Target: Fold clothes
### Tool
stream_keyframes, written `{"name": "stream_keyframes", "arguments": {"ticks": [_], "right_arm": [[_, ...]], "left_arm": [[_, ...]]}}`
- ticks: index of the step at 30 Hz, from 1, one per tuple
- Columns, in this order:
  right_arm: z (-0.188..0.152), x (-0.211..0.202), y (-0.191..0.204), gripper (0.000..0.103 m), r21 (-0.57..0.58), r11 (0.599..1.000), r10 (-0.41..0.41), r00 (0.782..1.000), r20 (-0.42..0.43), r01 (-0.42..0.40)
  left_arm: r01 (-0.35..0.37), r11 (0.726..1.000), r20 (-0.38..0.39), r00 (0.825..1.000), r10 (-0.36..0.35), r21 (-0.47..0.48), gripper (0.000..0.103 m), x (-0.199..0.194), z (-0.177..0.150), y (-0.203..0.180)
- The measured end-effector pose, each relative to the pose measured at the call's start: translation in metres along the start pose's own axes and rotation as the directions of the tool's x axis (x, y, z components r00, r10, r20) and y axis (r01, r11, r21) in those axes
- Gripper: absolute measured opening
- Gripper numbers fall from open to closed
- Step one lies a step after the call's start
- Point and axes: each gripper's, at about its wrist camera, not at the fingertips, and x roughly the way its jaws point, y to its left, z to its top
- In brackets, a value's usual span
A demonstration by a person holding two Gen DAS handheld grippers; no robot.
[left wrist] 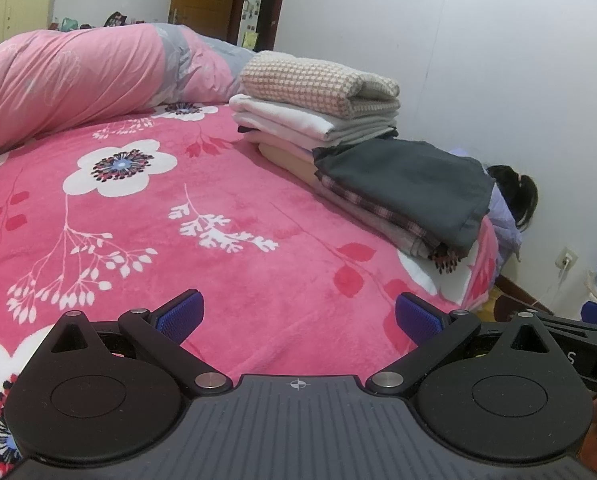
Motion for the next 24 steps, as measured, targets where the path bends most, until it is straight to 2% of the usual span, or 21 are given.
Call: {"name": "stream_keyframes", "arguments": {"ticks": [24], "right_arm": [[-0.004,0.005,-0.016,0.103,0.017,0.999,-0.044,0.999,-0.011,0.044]], "left_arm": [[0.017,0.999,-0.014,1.0,-0.017,0.038,0.103,0.003,-0.003,-0.016]]}}
